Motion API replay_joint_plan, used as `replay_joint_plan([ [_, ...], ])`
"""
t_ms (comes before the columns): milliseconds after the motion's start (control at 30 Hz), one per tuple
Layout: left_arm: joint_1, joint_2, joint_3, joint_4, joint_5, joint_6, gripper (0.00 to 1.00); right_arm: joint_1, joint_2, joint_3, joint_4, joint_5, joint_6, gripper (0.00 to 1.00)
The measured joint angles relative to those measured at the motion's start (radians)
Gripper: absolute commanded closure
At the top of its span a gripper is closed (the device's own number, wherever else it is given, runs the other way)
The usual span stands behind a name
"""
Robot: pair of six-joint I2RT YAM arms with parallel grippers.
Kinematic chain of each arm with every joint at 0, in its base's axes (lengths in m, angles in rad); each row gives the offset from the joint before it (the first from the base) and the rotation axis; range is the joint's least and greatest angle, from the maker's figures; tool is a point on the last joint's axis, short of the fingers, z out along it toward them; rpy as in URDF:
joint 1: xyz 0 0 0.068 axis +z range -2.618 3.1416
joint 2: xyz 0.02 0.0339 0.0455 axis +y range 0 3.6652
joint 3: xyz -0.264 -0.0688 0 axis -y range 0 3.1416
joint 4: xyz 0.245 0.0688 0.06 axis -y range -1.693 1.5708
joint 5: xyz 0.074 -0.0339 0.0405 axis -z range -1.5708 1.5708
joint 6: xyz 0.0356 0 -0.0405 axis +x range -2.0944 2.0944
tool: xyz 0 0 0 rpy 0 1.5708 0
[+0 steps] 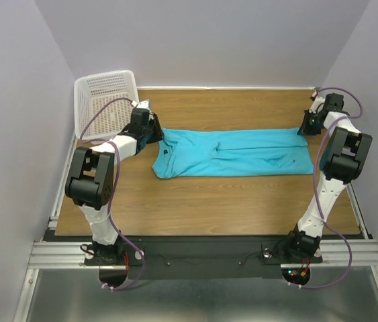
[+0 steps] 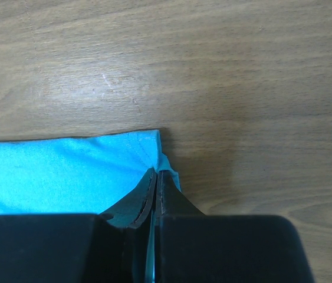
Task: Fold and stack the t-shirts
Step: Fold the tshirt
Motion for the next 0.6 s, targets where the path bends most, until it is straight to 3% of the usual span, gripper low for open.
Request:
replay_joint_plan([
  [200,0.0,0.025,0.091,-0.008,0.008,-0.002,0.42,0.0,0.0,0.0,0.0,-0.003,0.0,0.99],
  [600,-0.001,0.251,0.301,-0.115,-0.009,0.024,0.46,0.0,0.0,0.0,0.001,-0.012,0.001,0.99],
])
